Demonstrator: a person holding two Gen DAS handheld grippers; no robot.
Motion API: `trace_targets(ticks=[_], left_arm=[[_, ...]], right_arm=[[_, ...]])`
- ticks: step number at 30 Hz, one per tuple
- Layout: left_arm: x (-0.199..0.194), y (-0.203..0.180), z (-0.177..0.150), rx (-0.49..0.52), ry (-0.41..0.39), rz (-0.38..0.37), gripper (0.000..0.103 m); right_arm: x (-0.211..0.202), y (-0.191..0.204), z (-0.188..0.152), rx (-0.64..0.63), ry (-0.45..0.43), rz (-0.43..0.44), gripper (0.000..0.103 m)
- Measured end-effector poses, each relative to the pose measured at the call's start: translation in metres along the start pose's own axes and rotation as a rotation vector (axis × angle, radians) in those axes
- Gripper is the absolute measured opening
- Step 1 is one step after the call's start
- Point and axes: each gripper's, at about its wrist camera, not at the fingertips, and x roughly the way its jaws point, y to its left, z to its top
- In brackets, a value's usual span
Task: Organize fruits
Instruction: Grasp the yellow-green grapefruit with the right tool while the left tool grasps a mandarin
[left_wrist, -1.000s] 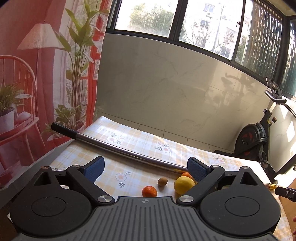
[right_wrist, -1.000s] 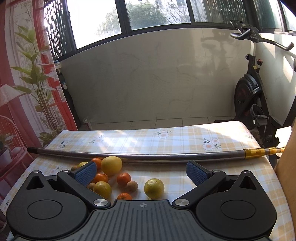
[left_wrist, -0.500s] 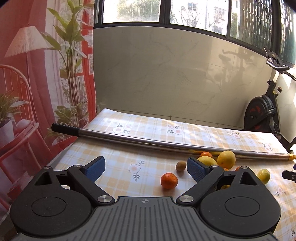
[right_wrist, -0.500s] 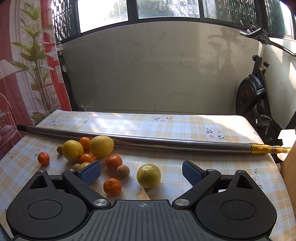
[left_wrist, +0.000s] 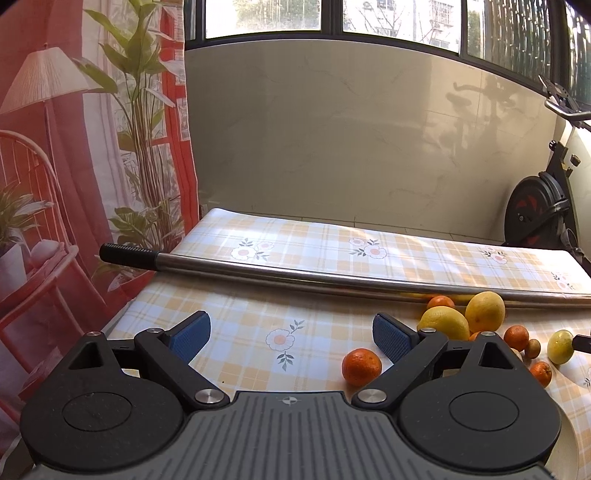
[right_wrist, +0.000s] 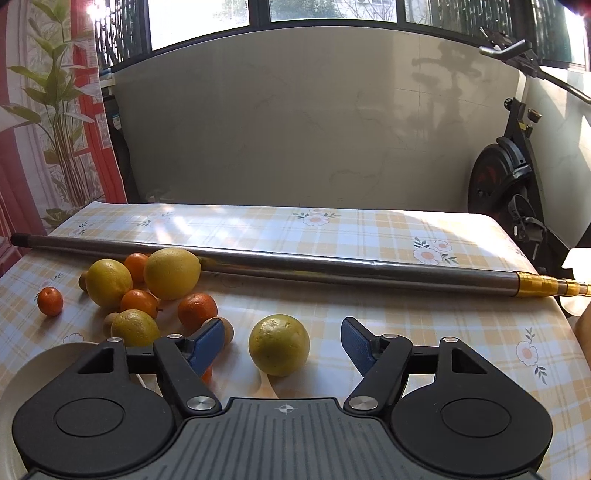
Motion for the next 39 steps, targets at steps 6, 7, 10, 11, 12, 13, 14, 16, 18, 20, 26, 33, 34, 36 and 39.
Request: trace_targets(ticks=[6,7,10,11,12,13,14,16,18,20,26,33,34,36,39], left_arm=[[0.018,-0.007,-0.004,-0.002,0.026,-0.036,0.095],[0.020,-0.009,-0.005,0.000,0.031,-0.047,0.095],[0.026,-0.015,-0.008,0.021,0.032,-0.058,0.093],[0.028,-0.016,-0.009,0.028,0.031,-0.059,0.093],[0.029,-0.017,-0.010,0.030,0.031,-0.061,0.093],[0.031,-0.017,-0.010,0.029,0.033,-0.061,0.093],[0.034,-0.017,-0.011,0.027,0.037,-0.059,0.093],[0.038,-0.018,-0.013,0.025,0.050,-0.061,0.092],[0.040,-0.018,-0.014,0.025,0.061,-0.070,0.090],[0.041,-0.018,-0.016,0.029,0.067,-0.075,0.089],[0.044,-0.020,-0.020,0.024,0.075,-0.073,0.088],[0.051,-0.024,-0.024,0.011,0.104,-0.109,0.086],[0.053,-0.025,-0.024,0.014,0.110,-0.110,0.085],[0.057,-0.027,-0.026,0.017,0.119,-0.113,0.085],[0.065,-0.031,-0.026,0.012,0.134,-0.124,0.084]], right_arm=[[0.026,-0.002,-0.001,0.019,0.041,-0.005,0.061],[0.030,-0.002,-0.001,0.018,0.047,-0.005,0.061],[0.038,0.002,-0.002,0.013,0.064,0.001,0.057],[0.041,0.004,-0.003,0.010,0.070,-0.003,0.056],[0.043,0.005,-0.004,0.007,0.074,-0.005,0.054],[0.045,0.006,-0.004,0.008,0.078,-0.005,0.052],[0.046,0.006,-0.005,0.010,0.081,-0.004,0.051],[0.047,0.007,-0.007,0.015,0.083,-0.002,0.044],[0.047,0.006,-0.007,0.025,0.079,-0.001,0.044],[0.047,0.005,-0.008,0.029,0.077,0.000,0.044],[0.037,0.006,-0.009,0.063,0.074,-0.002,0.043],[0.016,0.017,-0.014,0.053,0.043,-0.006,0.043],[0.014,0.019,-0.015,0.050,0.039,-0.009,0.043],[0.009,0.021,-0.016,0.054,0.033,-0.008,0.043],[0.005,0.021,-0.017,0.062,0.030,-0.014,0.043]])
